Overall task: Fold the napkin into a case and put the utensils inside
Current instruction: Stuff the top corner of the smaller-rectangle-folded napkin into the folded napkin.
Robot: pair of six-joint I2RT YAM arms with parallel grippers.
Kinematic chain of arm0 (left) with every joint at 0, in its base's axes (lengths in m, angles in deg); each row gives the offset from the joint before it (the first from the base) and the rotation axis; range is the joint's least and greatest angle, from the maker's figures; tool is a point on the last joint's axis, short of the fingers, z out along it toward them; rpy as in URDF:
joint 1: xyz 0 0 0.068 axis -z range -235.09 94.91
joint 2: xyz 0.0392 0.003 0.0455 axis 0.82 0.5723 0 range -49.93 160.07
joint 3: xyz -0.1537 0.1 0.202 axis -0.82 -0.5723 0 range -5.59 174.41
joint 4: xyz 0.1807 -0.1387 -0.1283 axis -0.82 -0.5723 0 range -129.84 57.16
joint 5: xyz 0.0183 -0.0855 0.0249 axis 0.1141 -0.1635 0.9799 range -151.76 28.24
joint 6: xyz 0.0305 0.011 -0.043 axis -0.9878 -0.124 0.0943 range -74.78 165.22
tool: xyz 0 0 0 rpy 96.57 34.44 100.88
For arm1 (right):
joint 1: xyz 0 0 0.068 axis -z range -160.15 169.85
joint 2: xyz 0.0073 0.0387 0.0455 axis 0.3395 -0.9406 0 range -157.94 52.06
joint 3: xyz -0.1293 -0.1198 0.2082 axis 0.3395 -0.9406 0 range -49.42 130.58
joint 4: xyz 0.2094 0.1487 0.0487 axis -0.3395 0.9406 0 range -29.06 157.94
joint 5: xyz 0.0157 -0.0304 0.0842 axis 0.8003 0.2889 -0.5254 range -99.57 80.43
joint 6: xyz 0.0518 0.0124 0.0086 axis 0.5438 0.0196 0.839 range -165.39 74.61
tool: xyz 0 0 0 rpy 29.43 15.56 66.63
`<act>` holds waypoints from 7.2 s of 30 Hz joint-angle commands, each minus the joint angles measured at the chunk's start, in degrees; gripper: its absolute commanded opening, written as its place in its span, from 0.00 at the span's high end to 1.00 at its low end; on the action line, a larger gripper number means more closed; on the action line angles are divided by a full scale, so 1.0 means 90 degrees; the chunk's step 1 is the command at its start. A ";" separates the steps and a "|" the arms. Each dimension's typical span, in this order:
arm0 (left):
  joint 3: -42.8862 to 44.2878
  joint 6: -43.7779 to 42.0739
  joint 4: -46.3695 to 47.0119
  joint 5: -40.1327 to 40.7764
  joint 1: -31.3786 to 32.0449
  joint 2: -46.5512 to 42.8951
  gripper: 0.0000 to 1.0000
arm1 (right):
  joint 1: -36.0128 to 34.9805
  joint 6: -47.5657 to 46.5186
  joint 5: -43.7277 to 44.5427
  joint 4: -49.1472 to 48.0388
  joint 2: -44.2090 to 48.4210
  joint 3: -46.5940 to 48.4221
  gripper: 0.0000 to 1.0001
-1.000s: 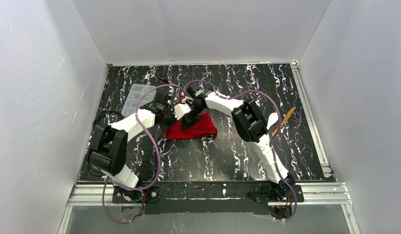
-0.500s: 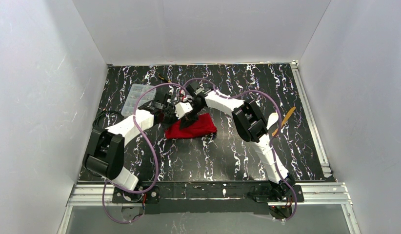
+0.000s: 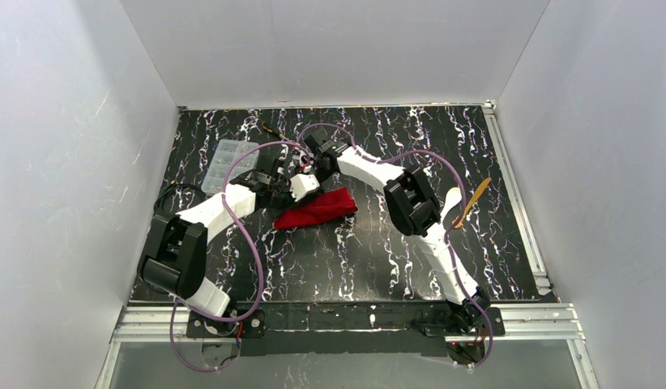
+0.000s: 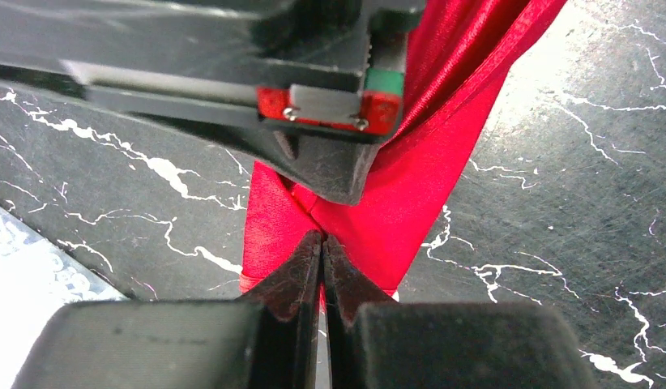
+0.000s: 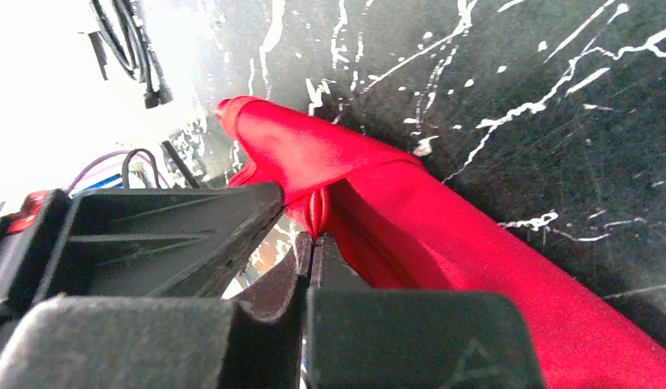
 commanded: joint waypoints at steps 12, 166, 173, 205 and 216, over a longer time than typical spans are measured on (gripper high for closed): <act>-0.0073 -0.0146 -0.0089 -0.0483 0.0059 -0.0075 1.00 | -0.0067 0.0067 0.0037 0.0041 -0.0530 0.0389 0.99; -0.0530 -0.1252 -0.0472 -0.0424 0.0322 0.0222 1.00 | 0.1671 -0.0343 0.0720 -0.4965 0.2928 -0.4843 0.99; -0.0583 -0.1436 -0.0512 -0.0396 0.0332 0.0221 1.00 | 0.1640 -0.0212 0.0386 -0.5063 0.2944 -0.4748 0.99; -0.0571 -0.2030 -0.1243 -0.0580 0.0501 0.0044 1.00 | 0.1189 -0.0080 0.3263 -0.4162 0.2297 -0.4470 0.99; -0.0723 -0.2074 -0.1072 -0.0555 0.0625 0.0105 1.00 | 0.1076 0.0190 0.2905 -0.4942 0.2702 -0.4602 0.99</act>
